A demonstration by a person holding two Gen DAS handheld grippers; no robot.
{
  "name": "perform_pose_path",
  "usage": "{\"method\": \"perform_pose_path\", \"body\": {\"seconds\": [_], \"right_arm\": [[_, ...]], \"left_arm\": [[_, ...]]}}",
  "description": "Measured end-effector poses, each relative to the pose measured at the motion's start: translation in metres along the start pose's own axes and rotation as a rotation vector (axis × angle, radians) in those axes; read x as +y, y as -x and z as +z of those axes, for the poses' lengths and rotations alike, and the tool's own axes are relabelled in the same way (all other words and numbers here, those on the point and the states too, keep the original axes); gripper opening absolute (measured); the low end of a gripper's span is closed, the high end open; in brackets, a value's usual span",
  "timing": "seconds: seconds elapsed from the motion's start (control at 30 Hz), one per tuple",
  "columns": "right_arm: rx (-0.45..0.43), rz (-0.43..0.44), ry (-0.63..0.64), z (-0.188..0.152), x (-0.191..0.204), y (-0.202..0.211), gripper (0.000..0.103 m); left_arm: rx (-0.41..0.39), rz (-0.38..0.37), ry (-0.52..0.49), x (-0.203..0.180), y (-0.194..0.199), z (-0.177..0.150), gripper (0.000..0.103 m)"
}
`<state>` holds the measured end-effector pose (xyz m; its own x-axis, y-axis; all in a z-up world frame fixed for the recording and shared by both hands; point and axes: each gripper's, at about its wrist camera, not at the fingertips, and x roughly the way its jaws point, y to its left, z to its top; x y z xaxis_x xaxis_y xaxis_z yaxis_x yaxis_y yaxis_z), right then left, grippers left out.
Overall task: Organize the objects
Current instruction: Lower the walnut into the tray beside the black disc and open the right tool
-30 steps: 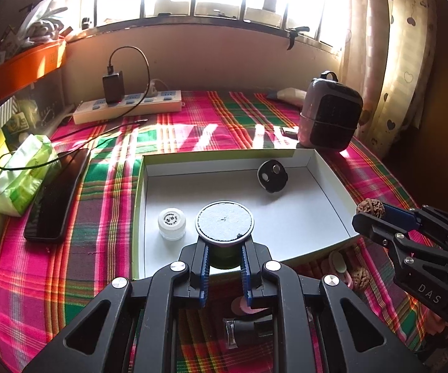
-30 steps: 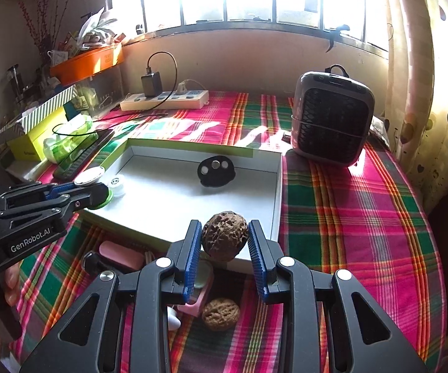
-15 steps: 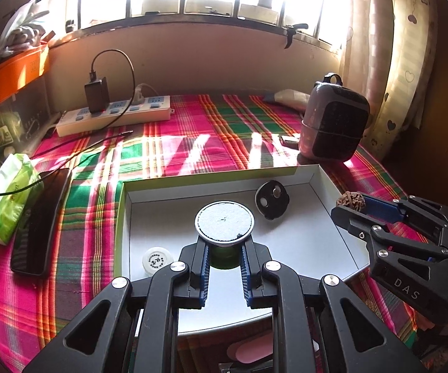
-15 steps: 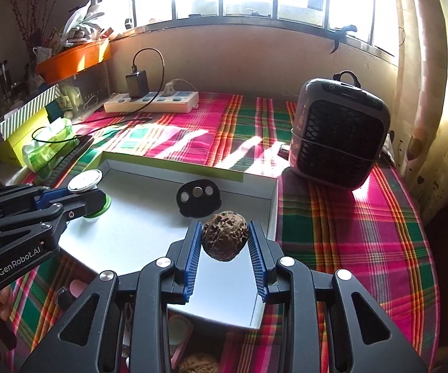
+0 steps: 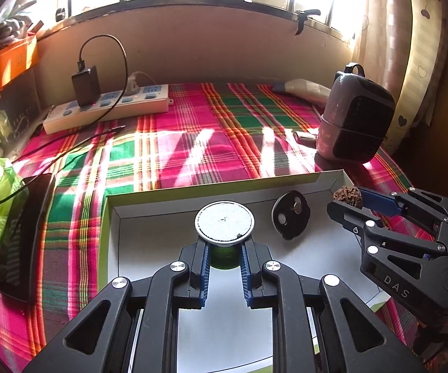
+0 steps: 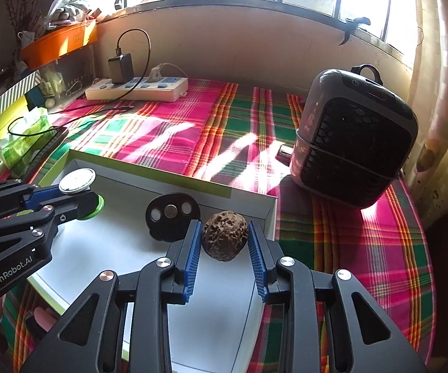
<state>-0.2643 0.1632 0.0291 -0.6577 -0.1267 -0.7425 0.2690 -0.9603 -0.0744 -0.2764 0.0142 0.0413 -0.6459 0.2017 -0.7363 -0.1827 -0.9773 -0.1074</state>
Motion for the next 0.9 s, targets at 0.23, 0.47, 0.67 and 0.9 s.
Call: {"method": "perform_pose_path", "body": {"seconds": [0.23,0.47,0.67,0.9], "right_arm": [[0.021,-0.005,0.012,0.002,0.001,-0.016,0.032],[0.034,-0.002,0.025,0.004,0.002,-0.026,0.032],[0.037,-0.003,0.039,0.005,0.004,-0.028,0.032],[0.049,-0.005,0.049,0.005,0.007,-0.031,0.032]], "left_arm": [[0.024,0.0,-0.005,-0.001,-0.014,0.004,0.015],[0.043,0.005,-0.011,-0.001,-0.025,0.004,0.015],[0.05,0.008,-0.014,-0.001,-0.031,0.006,0.015],[0.05,0.009,-0.017,-0.002,-0.031,0.005,0.015]]}}
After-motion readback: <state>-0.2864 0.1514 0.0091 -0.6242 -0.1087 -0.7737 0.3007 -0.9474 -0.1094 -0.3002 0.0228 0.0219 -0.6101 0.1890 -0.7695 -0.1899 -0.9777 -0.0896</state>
